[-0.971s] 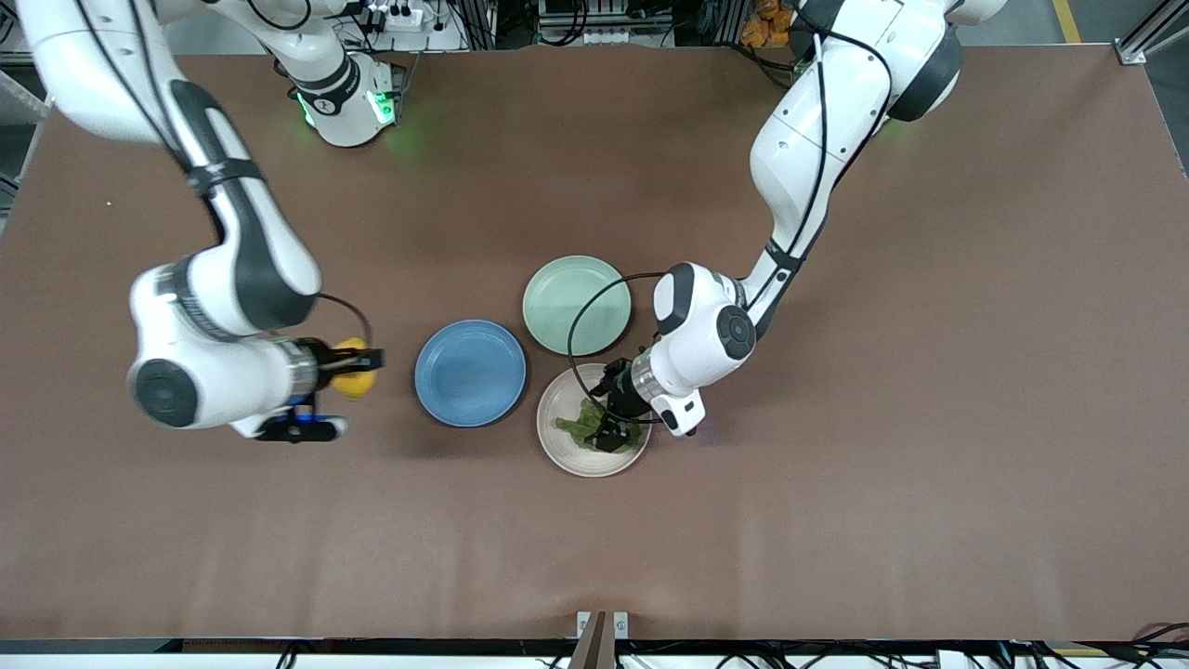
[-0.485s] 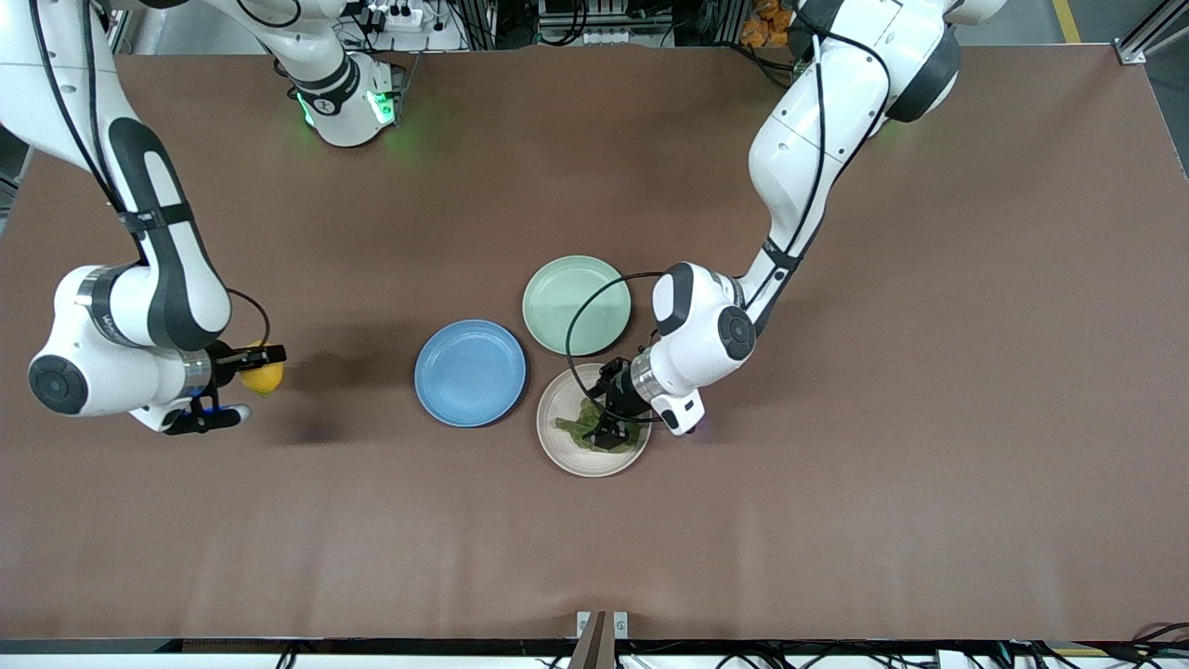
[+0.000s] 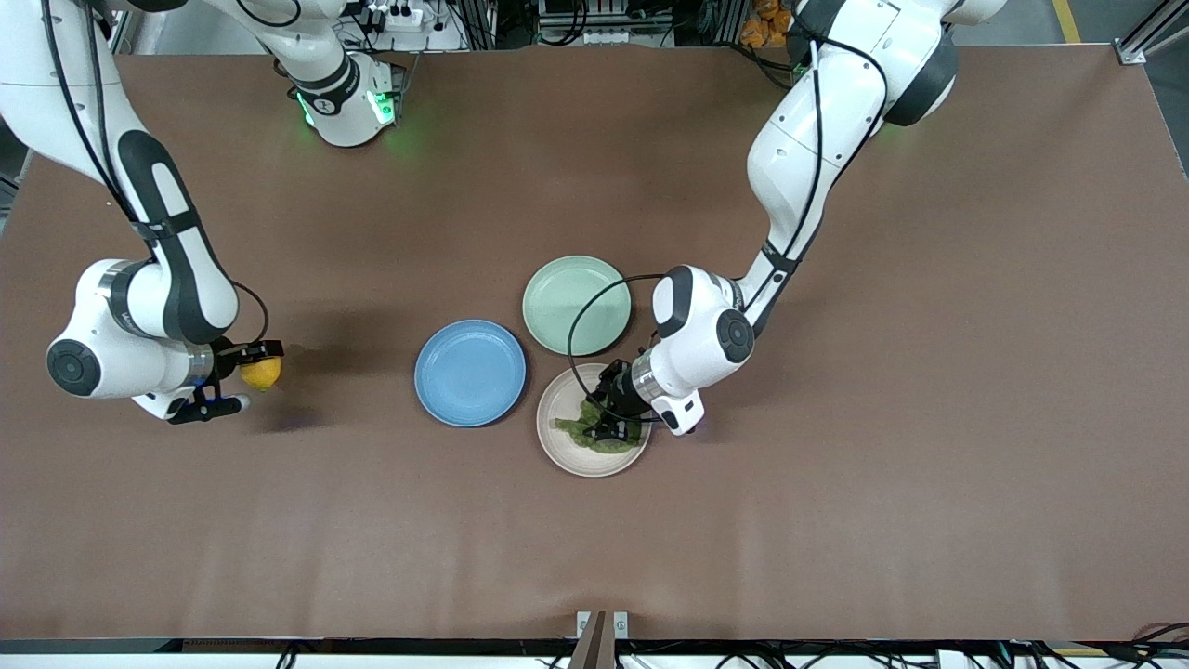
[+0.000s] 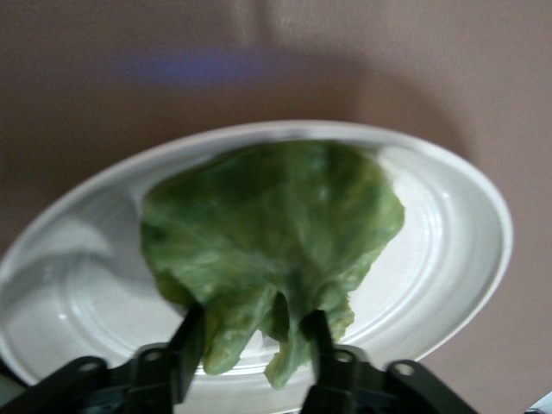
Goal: Pick lemon and lettuce from blue and beige plates
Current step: 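Lift the lemon off the blue plate with the right gripper, then lower the lemon onto the table while the left gripper lifts lettuce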
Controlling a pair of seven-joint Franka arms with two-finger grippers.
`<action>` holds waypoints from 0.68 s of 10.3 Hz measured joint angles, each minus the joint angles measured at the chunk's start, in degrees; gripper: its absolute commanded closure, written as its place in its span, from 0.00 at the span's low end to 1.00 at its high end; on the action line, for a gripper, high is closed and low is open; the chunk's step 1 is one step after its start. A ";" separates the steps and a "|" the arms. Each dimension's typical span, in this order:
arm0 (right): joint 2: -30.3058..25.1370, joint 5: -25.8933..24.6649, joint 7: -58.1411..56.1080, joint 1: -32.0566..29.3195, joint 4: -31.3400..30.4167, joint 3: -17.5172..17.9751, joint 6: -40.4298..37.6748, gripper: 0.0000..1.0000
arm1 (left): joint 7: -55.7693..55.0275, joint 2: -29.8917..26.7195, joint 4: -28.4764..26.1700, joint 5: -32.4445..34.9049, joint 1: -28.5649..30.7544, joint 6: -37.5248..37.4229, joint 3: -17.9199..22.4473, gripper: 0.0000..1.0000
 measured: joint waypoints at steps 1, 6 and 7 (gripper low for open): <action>0.08 0.00 0.00 0.16 -0.22 0.03 0.04 1.00 | 0.00 0.00 0.14 0.00 -0.05 -0.18 0.00 1.00; 0.95 0.00 -0.01 0.52 -0.50 0.06 0.50 0.00 | 0.11 -1.21 1.74 3.49 -0.09 -4.08 0.08 1.00; 0.94 0.00 -0.09 0.58 -0.43 0.10 0.50 0.00 | 0.16 -2.78 2.10 5.74 -0.04 -6.85 0.40 1.00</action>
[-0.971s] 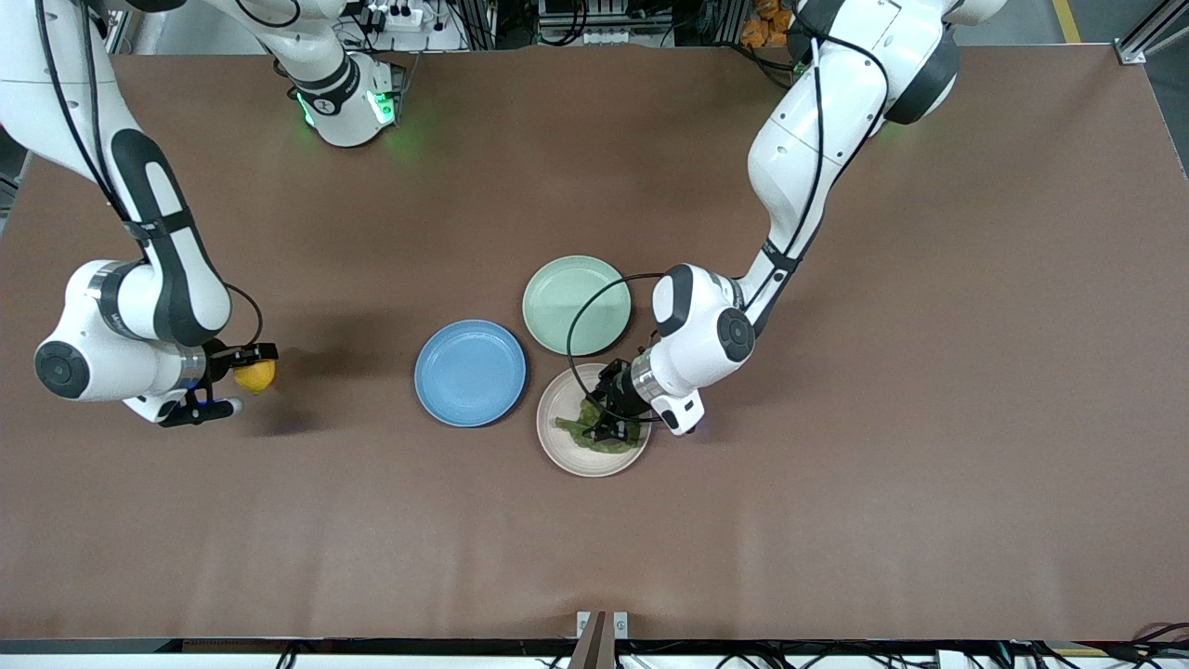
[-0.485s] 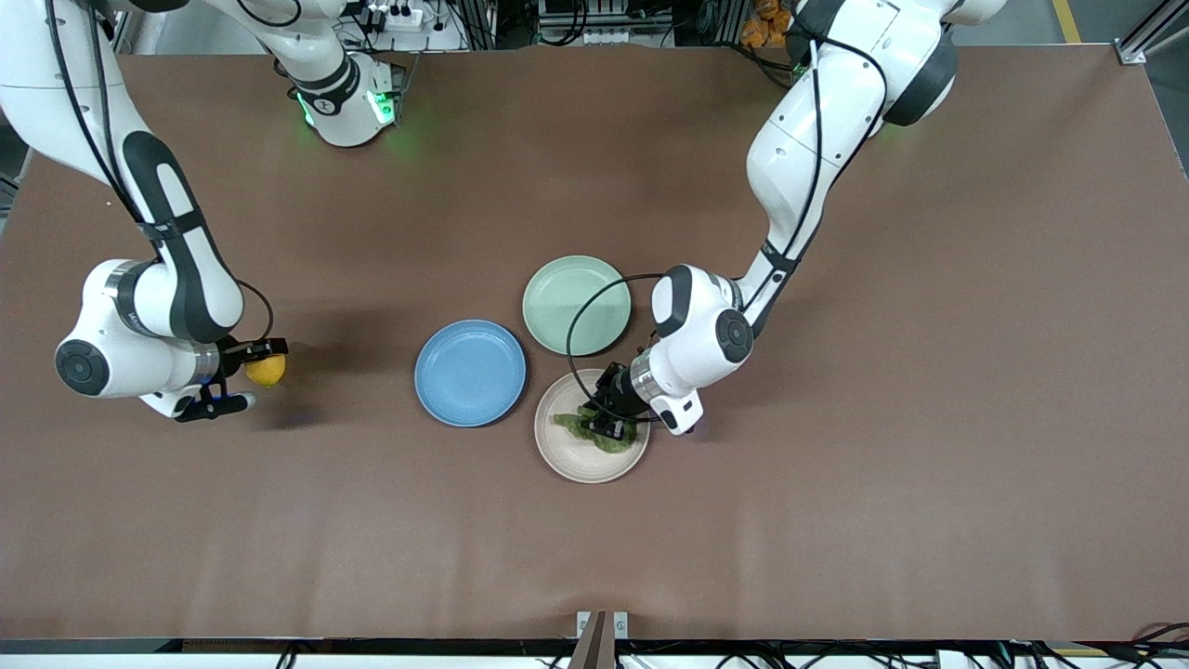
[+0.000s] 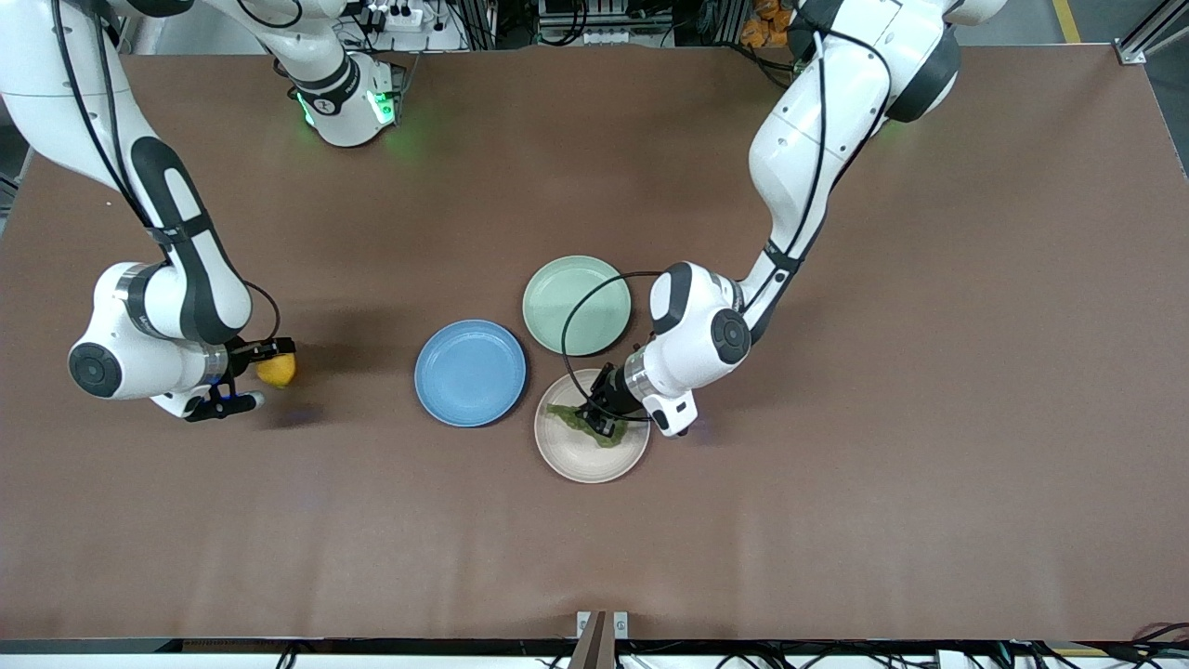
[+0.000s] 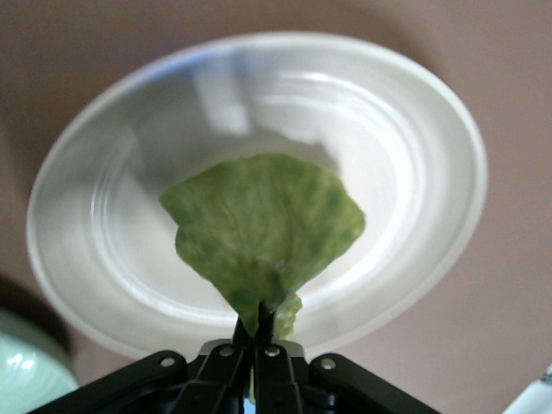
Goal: Pick lemon and lettuce from blue and beige plates
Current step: 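Lower the lemon onto the table while the left gripper lifts lettuce, then place the lettuce on the table beside the beige plate with the left gripper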
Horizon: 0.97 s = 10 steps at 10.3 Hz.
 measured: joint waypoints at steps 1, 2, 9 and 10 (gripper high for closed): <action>-0.09 0.00 -0.07 0.31 0.35 0.10 -0.08 0.00 | 0.01 -2.13 0.10 4.21 0.16 -3.99 0.88 1.00; -0.42 0.00 -0.07 0.88 1.76 0.16 -2.38 0.00 | 0.16 -4.10 0.08 10.84 0.50 -8.21 2.13 1.00; -6.98 5.15 0.75 4.15 29.11 0.65 -30.39 0.00 | 41.30 -6.49 -0.77 38.03 15.94 -32.37 3.89 1.00; -9.77 5.23 2.25 4.09 29.45 0.54 -31.23 0.00 | 46.35 -6.56 -0.96 38.03 19.14 -33.25 3.86 1.00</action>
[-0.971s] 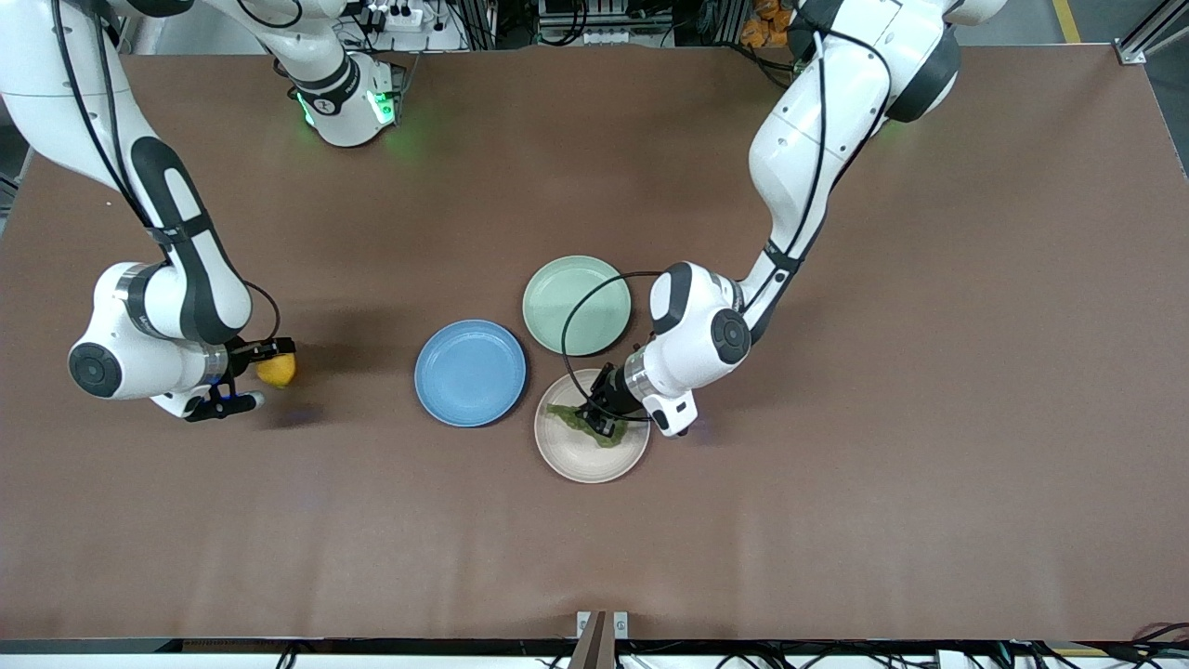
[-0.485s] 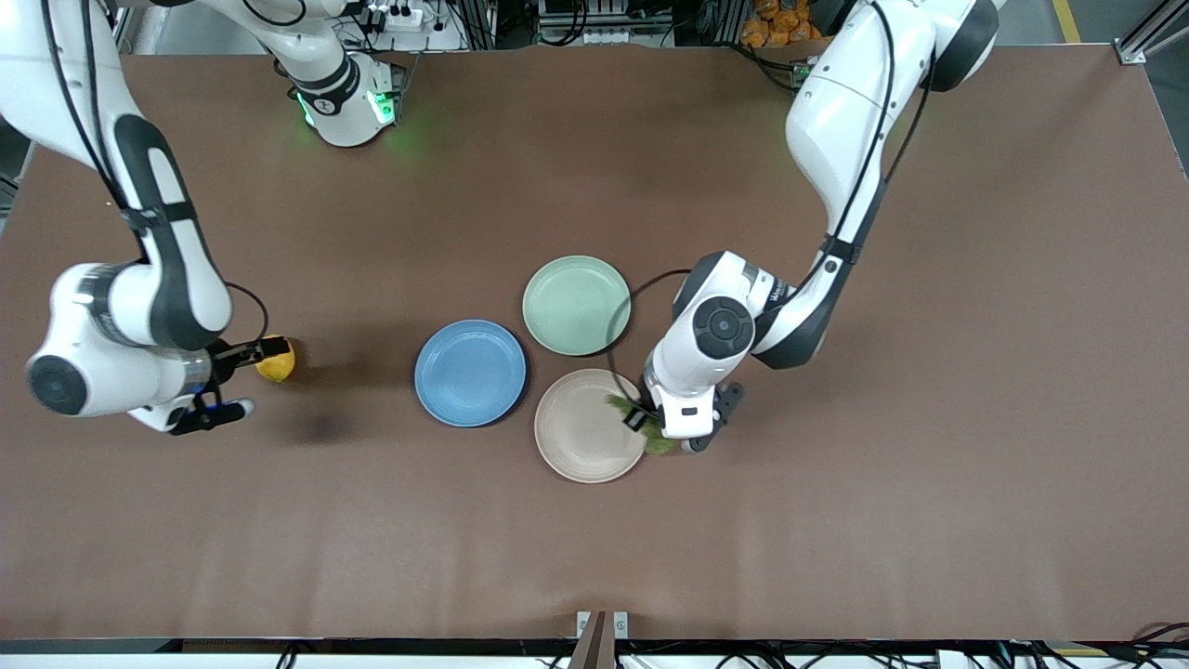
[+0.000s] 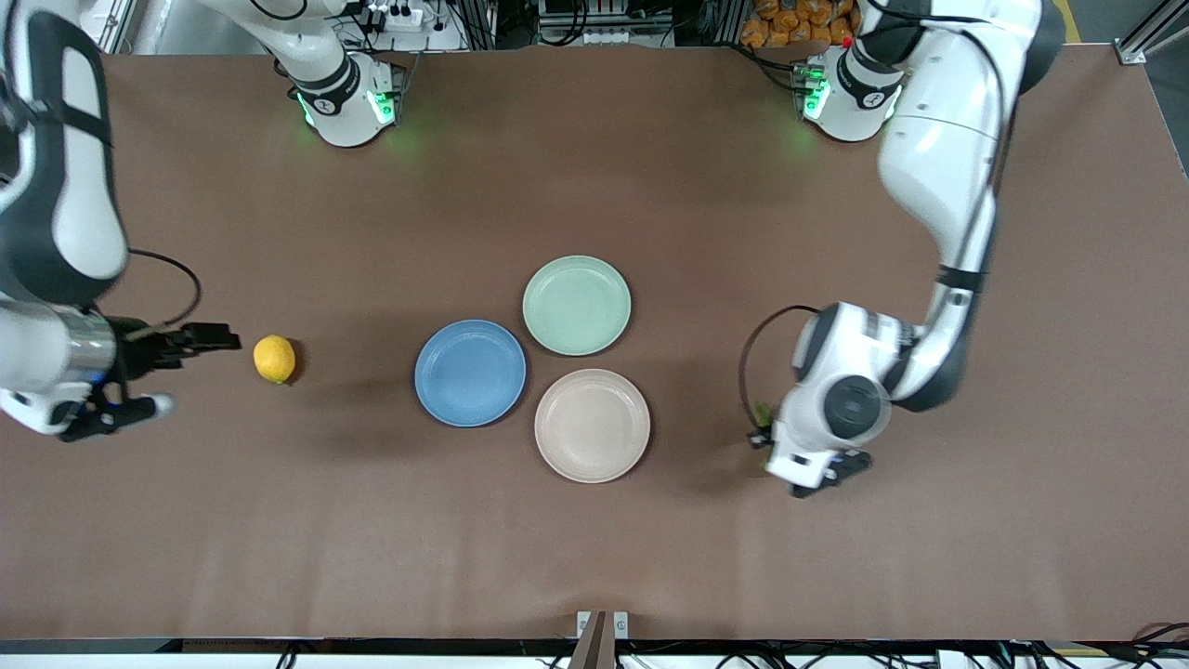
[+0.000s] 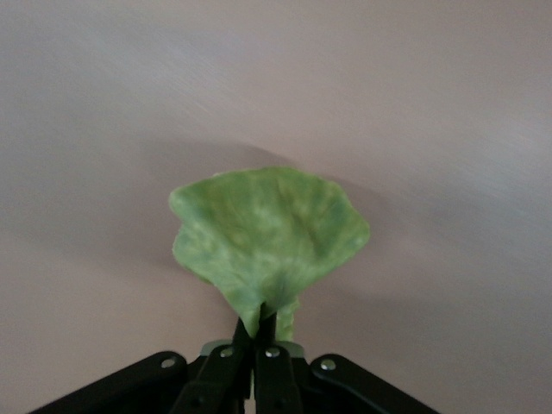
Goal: Pick lemon and lettuce from blue and beige plates
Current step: 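Place the lettuce on the table beside the beige plate with the left gripper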
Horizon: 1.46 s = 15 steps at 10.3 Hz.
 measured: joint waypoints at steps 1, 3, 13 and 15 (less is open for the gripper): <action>-3.15 0.06 2.91 -0.05 0.01 -0.05 -0.85 0.00 | 2.83 0.00 -0.49 0.00 2.48 -0.22 -0.05 0.99; -9.05 0.14 10.32 -0.02 -0.22 -0.07 -4.71 0.00 | 4.56 0.00 -1.66 0.00 4.84 -0.32 -0.11 0.54; -14.34 -2.48 20.71 4.52 -1.77 0.52 -7.17 0.00 | 5.97 -21.84 -1.36 0.01 7.12 -15.65 -4.26 0.00; -14.50 -2.48 19.57 4.54 -2.11 0.51 -4.78 0.00 | 5.97 -29.81 -1.54 0.03 6.85 -19.75 -5.28 0.00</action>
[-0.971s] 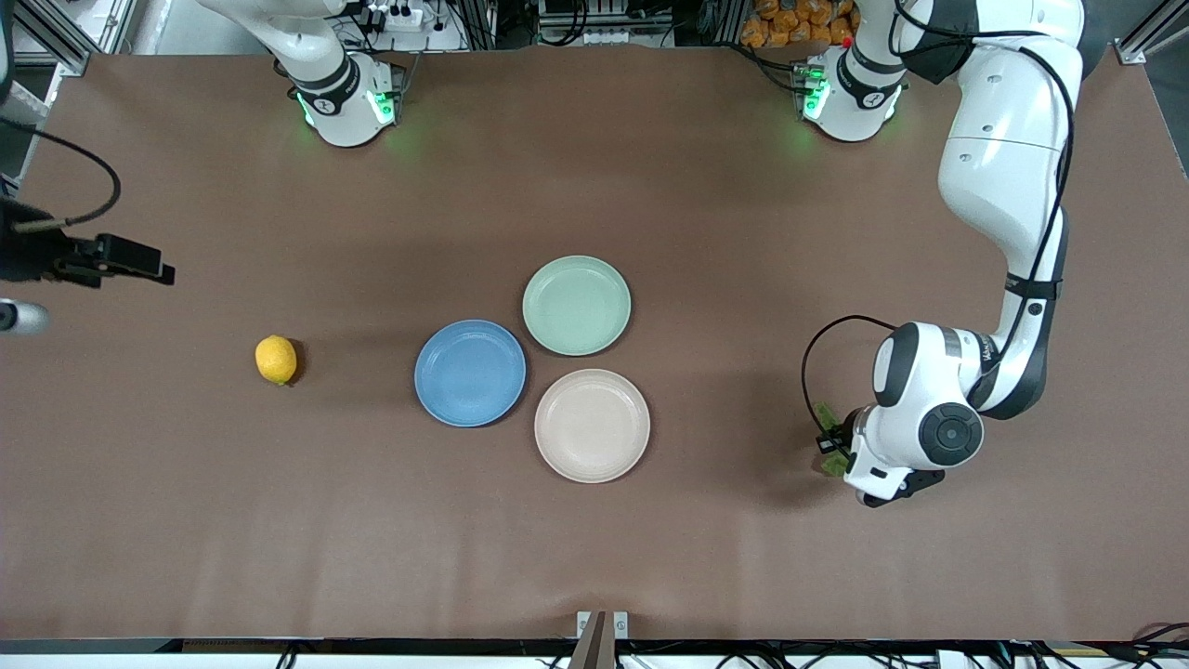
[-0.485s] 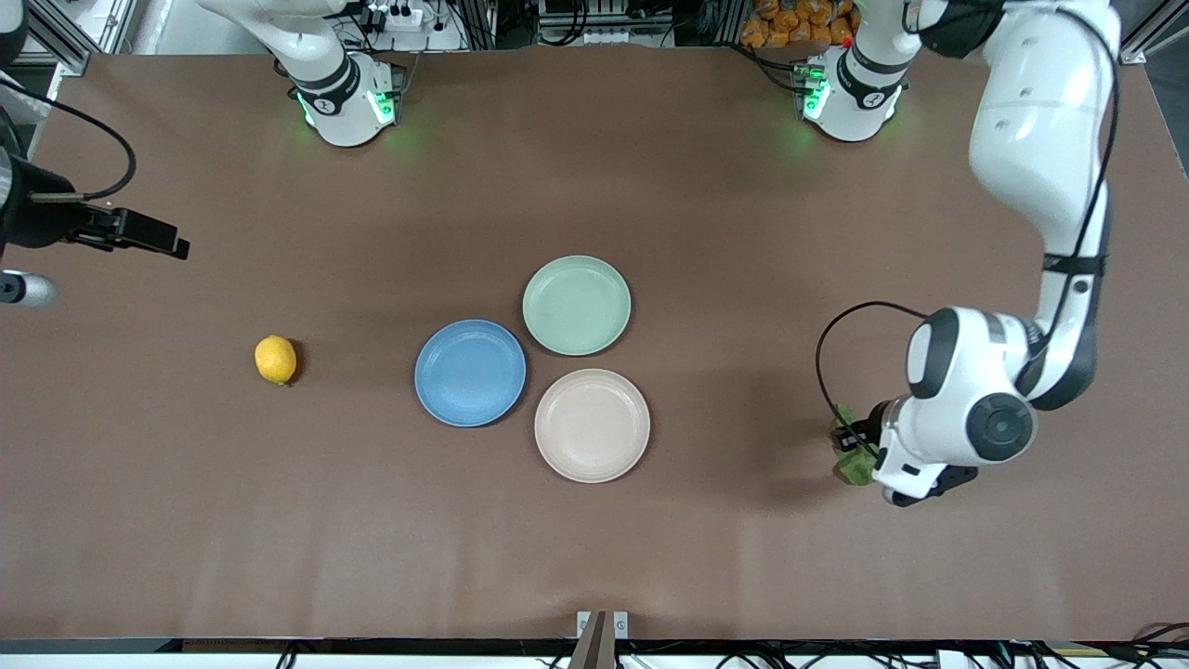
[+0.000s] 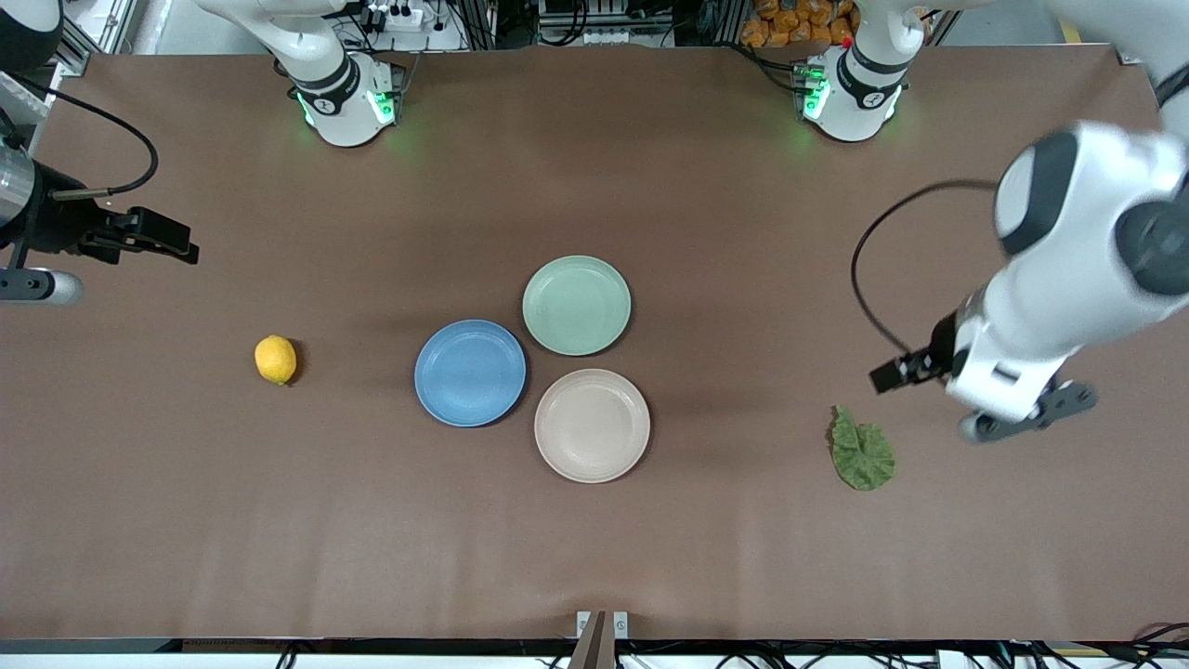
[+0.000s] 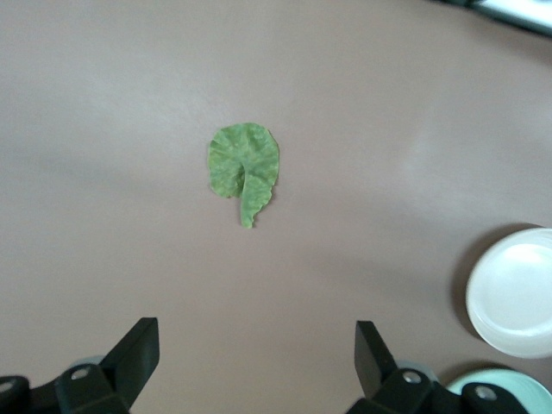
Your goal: Pick lemon and lettuce from blue and beige plates
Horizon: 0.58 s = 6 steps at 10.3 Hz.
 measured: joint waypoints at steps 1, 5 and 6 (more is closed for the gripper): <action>0.00 0.00 -0.45 0.00 -0.17 0.00 1.97 0.00 | 0.03 -3.10 -0.22 0.01 0.00 -2.19 -0.21 0.00; 0.02 0.00 -2.18 0.22 -0.49 0.29 4.14 0.00 | 4.39 -9.04 -0.96 0.09 1.24 -6.55 -0.19 0.00; 0.02 -0.01 -2.57 0.29 -0.50 0.44 4.17 0.00 | 6.84 -9.79 -1.05 0.09 2.51 -7.32 -0.17 0.00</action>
